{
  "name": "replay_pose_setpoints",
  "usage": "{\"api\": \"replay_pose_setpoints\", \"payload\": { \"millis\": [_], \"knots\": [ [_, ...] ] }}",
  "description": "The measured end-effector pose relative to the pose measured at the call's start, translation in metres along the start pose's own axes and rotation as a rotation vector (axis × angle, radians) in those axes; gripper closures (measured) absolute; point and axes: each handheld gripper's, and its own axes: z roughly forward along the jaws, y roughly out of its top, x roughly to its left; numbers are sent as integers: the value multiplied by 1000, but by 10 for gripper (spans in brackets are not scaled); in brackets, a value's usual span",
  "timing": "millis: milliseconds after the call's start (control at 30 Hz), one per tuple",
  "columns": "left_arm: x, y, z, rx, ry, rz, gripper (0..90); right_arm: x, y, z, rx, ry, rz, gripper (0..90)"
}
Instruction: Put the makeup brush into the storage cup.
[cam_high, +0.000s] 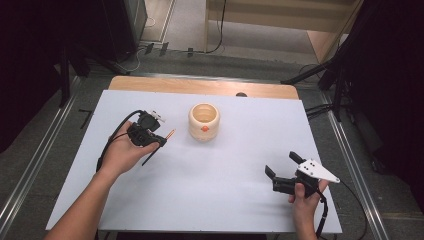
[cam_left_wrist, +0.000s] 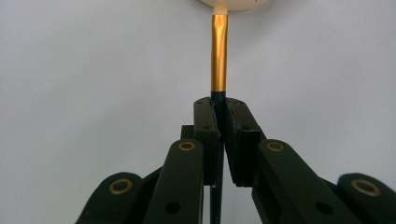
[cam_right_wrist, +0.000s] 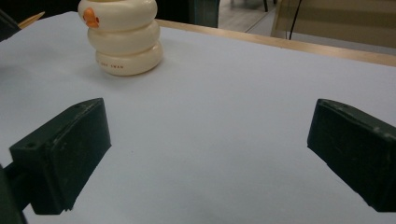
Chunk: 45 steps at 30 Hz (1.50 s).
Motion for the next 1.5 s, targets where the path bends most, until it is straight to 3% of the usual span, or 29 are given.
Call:
{"api": "replay_pose_setpoints", "payload": {
  "millis": [167,533,967,1500],
  "knots": [
    [2,1,-7,-48,15,-7,846,0,0,0,-1,0,-2,0],
    [0,3,-22,-213,81,-24,846,-1,0,0,-4,1,3,0],
    [0,9,-33,-360,73,-89,846,-2,-1,0,-6,4,2,0],
    [-6,19,-43,-499,56,-115,846,-3,-1,0,-6,6,7,0]
  ]
}}
